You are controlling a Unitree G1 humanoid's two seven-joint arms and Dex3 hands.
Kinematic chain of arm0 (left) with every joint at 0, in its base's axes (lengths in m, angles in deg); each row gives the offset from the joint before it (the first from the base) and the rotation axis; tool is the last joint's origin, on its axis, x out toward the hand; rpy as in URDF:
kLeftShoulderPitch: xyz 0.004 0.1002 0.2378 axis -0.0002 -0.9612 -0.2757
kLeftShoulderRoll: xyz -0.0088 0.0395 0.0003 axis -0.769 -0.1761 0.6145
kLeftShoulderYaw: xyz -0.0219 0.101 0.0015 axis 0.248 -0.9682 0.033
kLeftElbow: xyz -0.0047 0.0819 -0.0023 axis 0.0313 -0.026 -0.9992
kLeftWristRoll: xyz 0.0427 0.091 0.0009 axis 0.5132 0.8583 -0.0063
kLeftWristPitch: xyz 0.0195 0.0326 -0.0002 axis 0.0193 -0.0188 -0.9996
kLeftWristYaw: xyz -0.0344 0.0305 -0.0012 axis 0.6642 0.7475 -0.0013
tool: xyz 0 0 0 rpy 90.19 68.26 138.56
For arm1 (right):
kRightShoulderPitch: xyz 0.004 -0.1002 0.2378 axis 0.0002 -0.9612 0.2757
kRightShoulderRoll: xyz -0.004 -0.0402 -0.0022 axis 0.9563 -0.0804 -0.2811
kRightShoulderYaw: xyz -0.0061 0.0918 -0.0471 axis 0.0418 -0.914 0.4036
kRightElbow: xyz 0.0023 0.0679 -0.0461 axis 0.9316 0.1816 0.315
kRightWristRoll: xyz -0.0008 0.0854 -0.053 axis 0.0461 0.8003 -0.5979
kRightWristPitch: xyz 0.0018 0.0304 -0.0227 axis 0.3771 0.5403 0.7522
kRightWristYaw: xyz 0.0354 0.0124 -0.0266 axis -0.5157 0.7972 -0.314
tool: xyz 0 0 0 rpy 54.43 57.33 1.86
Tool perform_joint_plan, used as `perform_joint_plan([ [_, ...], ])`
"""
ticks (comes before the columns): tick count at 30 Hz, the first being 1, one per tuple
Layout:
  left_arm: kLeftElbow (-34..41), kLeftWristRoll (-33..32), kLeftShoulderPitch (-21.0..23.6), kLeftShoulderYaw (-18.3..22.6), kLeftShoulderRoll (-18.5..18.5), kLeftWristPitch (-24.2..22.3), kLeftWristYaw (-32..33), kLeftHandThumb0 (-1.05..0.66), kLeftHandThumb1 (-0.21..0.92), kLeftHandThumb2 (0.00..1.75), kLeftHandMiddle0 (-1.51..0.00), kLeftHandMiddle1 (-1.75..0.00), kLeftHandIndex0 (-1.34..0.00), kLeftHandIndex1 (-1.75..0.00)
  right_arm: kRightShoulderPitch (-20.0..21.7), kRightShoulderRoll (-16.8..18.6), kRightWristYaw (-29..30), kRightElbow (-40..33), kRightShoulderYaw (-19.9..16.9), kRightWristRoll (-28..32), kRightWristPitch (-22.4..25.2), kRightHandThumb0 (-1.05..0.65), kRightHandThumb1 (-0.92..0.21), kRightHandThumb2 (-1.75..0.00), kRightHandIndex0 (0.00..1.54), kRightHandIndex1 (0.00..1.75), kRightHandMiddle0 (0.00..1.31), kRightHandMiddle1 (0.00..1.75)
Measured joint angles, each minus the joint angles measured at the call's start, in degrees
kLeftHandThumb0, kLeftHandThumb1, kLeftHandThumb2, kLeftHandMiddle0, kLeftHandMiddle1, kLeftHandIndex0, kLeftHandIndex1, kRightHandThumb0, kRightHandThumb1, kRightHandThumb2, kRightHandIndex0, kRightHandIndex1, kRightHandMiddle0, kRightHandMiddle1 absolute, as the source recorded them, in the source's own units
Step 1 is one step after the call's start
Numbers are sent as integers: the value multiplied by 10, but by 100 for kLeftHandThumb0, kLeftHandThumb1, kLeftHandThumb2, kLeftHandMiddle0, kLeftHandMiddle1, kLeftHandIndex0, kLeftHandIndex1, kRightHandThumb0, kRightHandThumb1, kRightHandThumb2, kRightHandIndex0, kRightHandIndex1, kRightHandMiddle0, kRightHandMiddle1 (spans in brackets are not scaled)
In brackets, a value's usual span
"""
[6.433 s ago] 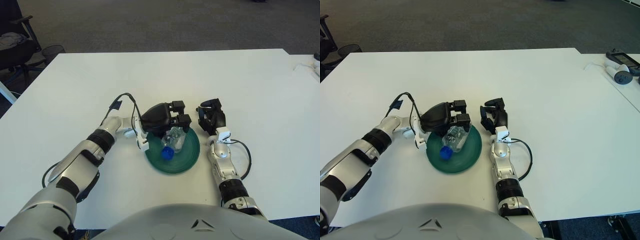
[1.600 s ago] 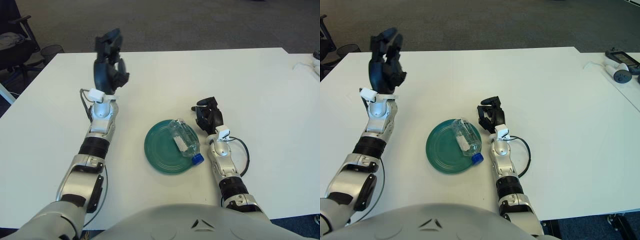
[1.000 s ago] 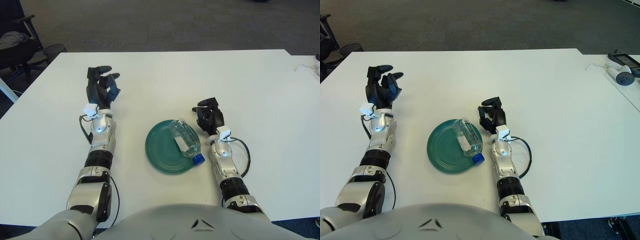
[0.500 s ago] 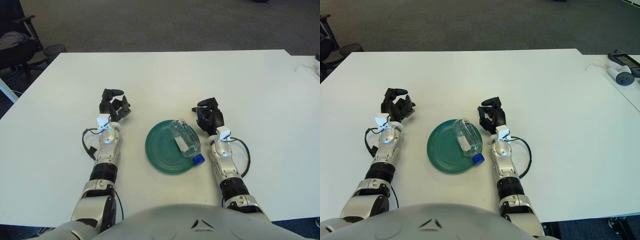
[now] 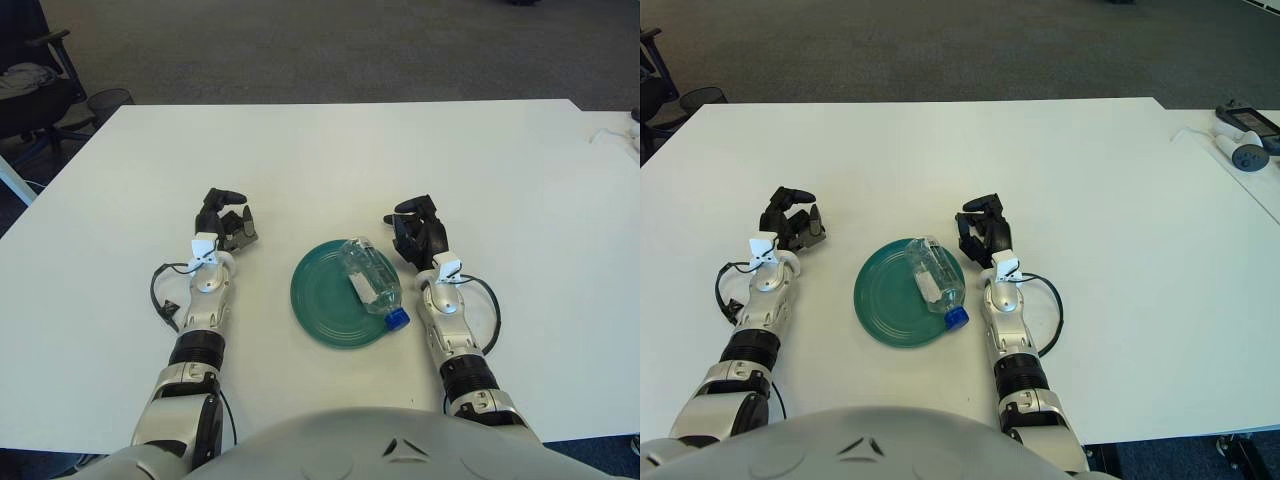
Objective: Put the bottle into the plate.
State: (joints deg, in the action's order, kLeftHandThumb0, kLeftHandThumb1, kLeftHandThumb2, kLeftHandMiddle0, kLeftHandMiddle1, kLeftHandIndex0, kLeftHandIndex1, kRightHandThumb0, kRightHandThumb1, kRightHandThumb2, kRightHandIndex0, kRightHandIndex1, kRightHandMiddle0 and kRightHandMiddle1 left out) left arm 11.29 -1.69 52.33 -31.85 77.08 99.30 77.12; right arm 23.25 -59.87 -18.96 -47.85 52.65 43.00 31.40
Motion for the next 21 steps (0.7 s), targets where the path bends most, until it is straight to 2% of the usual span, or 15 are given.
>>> perform_joint_plan([
  [11,15,33,-10,-15,5,1,16,-48,27,137,-117,-175,-64,-175,-5,-1,0,-14,5,0,14,-35,-92,-52,39,111,20,175],
  [21,6,41,-18,-22,11,34,19,-48,27,137,-119,-175,-65,-175,-8,-1,1,-17,8,0,16,-35,-91,-52,39,110,20,175],
])
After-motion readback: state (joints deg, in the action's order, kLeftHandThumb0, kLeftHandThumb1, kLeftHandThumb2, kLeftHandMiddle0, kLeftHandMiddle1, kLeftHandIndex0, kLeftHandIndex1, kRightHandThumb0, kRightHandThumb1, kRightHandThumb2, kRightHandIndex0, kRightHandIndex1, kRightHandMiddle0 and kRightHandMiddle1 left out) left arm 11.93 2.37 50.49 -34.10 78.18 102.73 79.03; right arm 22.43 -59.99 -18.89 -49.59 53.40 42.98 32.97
